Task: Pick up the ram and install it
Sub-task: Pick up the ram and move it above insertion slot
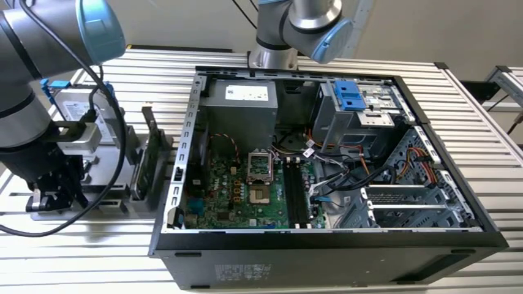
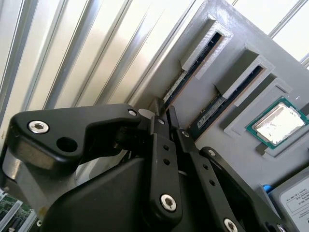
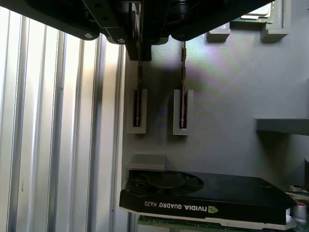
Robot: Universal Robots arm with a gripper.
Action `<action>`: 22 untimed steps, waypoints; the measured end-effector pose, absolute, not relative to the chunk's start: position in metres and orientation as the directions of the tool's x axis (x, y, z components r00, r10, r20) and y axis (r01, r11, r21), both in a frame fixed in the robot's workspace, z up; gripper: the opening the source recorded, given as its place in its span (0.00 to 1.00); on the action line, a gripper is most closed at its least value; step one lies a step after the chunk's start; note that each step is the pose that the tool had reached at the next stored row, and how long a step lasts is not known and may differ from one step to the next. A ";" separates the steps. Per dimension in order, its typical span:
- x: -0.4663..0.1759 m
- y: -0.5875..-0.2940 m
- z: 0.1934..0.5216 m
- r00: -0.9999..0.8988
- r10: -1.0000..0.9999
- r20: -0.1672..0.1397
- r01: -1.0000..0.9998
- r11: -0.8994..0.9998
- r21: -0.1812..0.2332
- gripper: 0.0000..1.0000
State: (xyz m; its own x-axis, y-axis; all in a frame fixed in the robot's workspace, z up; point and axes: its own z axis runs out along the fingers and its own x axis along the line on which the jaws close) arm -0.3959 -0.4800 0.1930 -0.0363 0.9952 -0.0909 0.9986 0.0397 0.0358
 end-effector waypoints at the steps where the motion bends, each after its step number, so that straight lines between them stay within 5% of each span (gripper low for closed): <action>1: -0.396 -0.480 0.193 -0.036 0.995 -0.091 0.999 0.040 0.036 0.00; 22: -0.396 -0.480 0.193 -0.036 0.995 -0.091 0.999 0.040 0.036 0.00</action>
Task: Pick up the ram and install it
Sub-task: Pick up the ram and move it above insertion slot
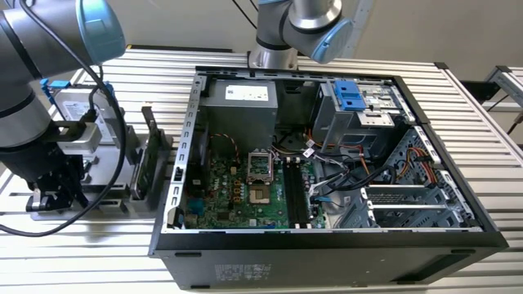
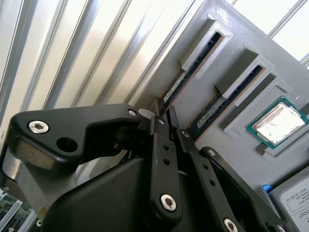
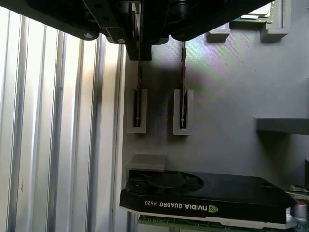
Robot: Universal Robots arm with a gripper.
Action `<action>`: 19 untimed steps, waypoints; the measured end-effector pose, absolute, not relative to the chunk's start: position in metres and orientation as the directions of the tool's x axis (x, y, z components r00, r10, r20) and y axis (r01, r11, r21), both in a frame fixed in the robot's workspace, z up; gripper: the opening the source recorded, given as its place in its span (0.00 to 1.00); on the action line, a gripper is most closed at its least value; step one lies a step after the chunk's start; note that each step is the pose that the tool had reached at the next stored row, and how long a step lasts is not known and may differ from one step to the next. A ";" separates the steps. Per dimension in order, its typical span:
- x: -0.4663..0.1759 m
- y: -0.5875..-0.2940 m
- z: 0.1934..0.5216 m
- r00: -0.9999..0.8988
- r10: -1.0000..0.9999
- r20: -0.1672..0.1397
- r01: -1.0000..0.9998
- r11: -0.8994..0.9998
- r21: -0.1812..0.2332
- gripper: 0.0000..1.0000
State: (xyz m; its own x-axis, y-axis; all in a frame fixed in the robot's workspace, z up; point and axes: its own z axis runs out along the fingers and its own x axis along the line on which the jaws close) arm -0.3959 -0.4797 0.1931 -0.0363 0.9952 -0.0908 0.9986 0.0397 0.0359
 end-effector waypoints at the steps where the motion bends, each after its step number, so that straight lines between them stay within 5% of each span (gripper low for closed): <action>1: -0.396 -0.480 0.193 -0.036 0.995 -0.091 0.999 0.040 0.036 0.00; 19: -0.396 -0.480 0.206 -0.036 0.995 -0.091 0.999 0.040 0.036 0.00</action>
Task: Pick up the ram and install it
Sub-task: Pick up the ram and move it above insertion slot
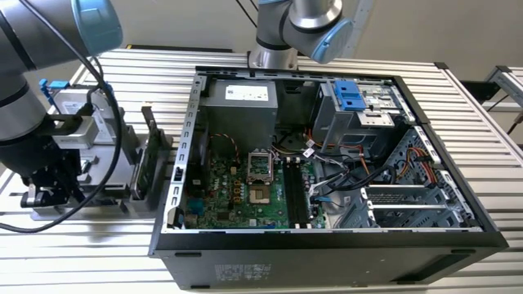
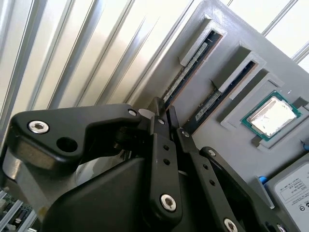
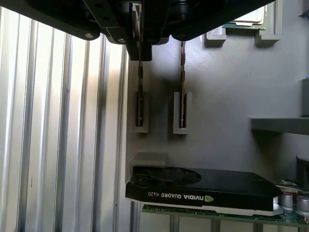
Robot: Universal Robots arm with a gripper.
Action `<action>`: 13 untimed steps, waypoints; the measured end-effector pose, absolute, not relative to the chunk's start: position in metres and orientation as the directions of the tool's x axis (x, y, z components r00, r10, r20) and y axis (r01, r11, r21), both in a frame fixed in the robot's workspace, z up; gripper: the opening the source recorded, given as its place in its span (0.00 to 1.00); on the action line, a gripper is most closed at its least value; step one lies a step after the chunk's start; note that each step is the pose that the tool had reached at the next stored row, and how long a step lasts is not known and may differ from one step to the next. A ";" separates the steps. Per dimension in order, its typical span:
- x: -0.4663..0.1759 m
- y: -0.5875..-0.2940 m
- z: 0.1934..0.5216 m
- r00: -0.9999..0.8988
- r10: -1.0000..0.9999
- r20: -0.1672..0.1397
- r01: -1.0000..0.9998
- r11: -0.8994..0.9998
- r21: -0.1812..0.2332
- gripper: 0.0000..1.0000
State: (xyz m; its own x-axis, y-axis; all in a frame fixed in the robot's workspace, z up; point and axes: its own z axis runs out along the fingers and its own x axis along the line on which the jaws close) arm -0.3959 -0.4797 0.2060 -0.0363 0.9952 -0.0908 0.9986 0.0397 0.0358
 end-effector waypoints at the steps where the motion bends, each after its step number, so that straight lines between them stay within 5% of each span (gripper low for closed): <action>1: -0.396 -0.480 0.207 -0.036 0.995 -0.091 0.999 0.040 0.036 0.00; 13: -0.396 -0.480 0.210 -0.036 0.995 -0.091 0.999 0.040 0.036 0.00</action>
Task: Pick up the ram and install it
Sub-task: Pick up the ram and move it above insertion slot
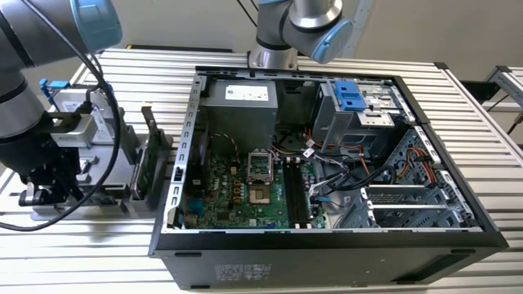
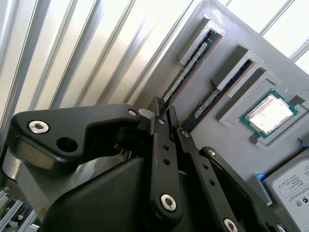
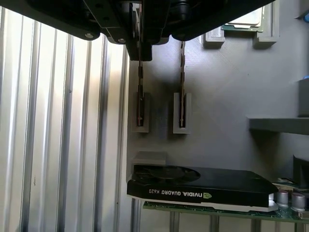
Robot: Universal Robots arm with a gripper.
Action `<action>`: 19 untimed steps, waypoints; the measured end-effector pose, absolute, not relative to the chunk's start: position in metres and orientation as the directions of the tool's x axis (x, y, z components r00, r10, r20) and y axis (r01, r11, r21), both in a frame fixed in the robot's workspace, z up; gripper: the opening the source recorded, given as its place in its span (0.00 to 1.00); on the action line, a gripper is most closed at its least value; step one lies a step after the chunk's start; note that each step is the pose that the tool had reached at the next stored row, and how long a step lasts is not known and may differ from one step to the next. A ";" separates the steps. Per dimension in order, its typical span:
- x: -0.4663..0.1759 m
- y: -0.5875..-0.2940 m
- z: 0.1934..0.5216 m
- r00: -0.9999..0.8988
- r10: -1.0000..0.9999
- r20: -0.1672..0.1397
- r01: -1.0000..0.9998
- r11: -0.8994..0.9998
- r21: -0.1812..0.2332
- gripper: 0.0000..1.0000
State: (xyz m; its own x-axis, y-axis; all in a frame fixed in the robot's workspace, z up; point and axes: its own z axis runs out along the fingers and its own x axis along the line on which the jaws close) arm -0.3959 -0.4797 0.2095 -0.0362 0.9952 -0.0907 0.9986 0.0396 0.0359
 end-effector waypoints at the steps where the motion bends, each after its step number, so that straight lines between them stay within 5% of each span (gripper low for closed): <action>1: -0.396 -0.480 0.210 -0.036 0.995 -0.091 0.999 0.040 0.036 0.00; 19: -0.396 -0.480 0.219 -0.036 0.997 -0.064 0.999 0.039 0.037 0.00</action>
State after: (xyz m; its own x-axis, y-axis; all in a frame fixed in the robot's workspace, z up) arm -0.3960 -0.4797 0.2192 -0.0362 0.9973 -0.0643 0.9986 0.0386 0.0370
